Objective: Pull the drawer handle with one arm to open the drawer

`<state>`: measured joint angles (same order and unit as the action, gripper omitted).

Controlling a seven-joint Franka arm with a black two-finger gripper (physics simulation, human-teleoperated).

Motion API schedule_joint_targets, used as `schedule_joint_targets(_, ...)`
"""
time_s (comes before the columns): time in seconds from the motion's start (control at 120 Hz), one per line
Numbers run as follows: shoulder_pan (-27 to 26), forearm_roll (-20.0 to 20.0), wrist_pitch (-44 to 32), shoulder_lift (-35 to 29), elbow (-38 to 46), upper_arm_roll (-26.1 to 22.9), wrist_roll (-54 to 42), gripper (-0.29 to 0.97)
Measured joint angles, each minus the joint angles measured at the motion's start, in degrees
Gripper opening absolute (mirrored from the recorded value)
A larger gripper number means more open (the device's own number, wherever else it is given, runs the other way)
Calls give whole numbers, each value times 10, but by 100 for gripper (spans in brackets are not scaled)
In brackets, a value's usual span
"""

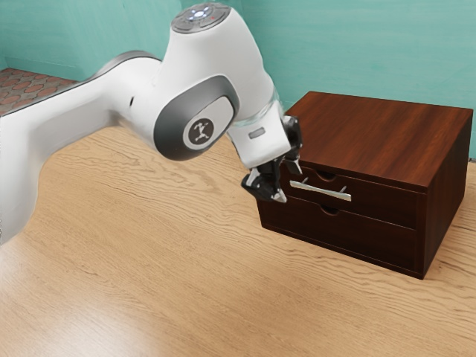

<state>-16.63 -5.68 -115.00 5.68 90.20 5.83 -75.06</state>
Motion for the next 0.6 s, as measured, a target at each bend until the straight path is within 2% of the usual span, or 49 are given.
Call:
schedule_joint_targets(0.083,14,2,-3,28,-18,0,-17,32)
schedule_joint_targets(0.208,15,5,-7,37,-23,0,-39,31)
schedule_joint_targets(0.4,8,37,-9,47,-37,-2,-62,30)
schedule_joint_targets(0.6,5,55,-10,74,-71,1,-78,16)
